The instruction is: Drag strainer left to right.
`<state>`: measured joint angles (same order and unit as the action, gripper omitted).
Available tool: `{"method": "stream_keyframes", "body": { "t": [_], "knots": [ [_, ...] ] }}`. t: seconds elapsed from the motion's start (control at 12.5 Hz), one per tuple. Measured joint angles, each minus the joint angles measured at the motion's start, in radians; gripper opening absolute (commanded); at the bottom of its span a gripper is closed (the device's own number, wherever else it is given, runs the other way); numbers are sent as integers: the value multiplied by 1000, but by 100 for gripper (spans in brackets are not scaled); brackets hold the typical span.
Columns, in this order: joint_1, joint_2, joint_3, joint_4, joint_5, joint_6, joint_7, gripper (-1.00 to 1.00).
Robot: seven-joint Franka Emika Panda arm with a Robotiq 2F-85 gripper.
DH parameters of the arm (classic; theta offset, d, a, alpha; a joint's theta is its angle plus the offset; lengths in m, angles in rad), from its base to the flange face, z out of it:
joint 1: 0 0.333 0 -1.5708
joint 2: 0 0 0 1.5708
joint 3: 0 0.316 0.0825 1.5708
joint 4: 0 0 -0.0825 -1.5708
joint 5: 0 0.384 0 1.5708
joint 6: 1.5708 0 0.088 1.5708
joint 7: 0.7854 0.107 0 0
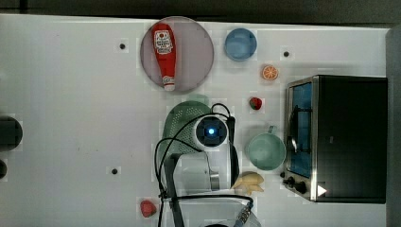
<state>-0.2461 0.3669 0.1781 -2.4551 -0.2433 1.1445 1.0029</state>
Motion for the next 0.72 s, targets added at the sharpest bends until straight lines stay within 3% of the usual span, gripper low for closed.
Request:
{"method": "stream_keyframes", "body": {
  "t": [0.4,0.72],
  "knots": [
    [7,-28,-86,-2,7,-20,-131,100],
    [-2,-47,-86,6,-29,-22,-165,100]
  ]
}}
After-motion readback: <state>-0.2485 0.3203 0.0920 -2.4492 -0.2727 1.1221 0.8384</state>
